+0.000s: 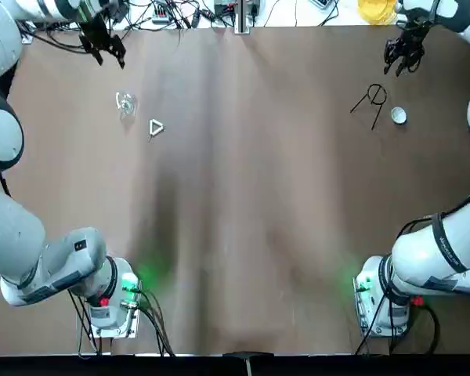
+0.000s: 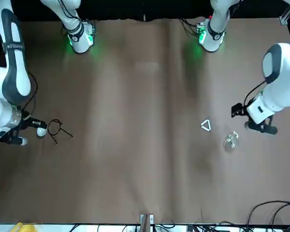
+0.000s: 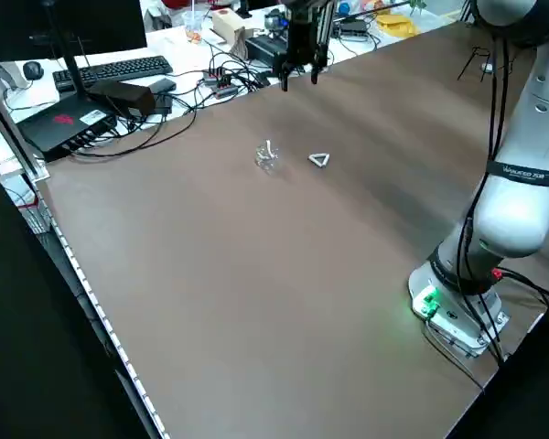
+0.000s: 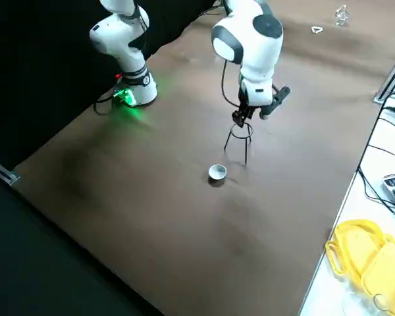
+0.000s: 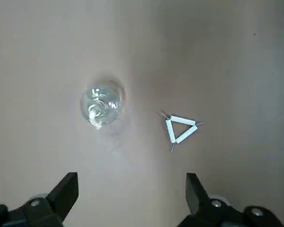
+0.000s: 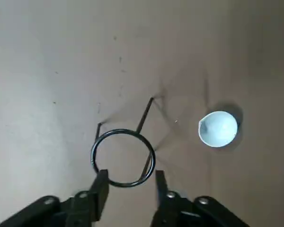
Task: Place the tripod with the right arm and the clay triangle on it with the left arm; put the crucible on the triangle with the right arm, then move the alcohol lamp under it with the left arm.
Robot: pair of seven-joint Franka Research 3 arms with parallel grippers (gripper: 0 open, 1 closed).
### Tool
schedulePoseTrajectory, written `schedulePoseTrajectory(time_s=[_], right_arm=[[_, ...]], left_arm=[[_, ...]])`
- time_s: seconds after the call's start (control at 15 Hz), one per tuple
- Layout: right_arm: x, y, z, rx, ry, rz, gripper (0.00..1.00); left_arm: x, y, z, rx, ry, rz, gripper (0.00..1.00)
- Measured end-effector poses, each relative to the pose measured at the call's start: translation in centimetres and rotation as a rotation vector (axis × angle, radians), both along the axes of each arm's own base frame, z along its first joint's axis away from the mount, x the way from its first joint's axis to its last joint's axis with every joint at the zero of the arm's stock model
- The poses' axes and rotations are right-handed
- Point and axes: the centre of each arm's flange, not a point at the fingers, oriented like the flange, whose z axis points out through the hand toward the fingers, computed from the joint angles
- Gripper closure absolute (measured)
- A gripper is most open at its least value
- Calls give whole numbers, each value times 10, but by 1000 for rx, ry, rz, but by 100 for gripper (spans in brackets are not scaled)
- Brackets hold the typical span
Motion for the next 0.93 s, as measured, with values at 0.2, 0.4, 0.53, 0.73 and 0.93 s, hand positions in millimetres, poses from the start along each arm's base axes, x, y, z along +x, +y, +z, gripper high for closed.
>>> schedulePoseTrajectory(time_s=[0.2, 0.4, 0.53, 0.73, 0.93], right_arm=[[1, -2, -31, 6, 45, 0, 56], [3, -3, -49, 13, 57, 34, 55], [3, -7, -54, 21, 55, 77, 53], [3, -17, -55, 28, 40, 124, 53], [4, -14, -63, 34, 42, 149, 52]], left_arm=[[-12, -2, -35, -1, 13, -3, 0], [-18, -3, -55, -4, 22, 3, 0], [-20, -3, -65, 0, 20, 29, 0], [-22, -5, -83, 61, 19, 89, 0], [-24, -24, -103, 110, 31, 131, 0]])
